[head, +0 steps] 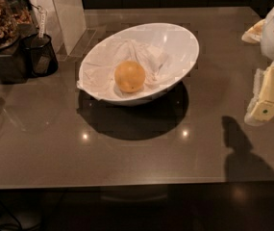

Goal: Pick orange from white bowl

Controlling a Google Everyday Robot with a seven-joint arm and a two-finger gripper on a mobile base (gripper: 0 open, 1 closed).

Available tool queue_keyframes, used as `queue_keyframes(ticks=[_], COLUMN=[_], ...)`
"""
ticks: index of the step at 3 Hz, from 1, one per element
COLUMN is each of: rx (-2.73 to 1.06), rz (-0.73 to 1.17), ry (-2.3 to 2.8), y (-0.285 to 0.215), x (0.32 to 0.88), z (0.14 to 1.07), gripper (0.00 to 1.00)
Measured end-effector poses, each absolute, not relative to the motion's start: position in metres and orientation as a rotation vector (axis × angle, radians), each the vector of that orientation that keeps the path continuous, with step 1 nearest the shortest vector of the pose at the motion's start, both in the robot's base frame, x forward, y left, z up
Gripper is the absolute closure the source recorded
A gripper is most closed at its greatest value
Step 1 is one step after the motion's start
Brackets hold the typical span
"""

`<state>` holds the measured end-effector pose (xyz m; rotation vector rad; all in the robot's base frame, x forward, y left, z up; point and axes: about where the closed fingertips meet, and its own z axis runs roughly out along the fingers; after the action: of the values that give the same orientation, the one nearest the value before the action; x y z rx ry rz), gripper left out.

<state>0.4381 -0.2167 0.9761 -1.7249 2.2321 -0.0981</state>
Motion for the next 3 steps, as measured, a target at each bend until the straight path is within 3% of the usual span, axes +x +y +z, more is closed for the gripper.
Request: queue_keyframes(ticks=[2,3], rx=[-1.728,-1.769], rz=[-0.072,-0.002], ry=[2.198,2.105], y=[-0.207,-0.172], x=[0.447,0.471], z=[0.979,0.983], gripper=[0.00,0.00])
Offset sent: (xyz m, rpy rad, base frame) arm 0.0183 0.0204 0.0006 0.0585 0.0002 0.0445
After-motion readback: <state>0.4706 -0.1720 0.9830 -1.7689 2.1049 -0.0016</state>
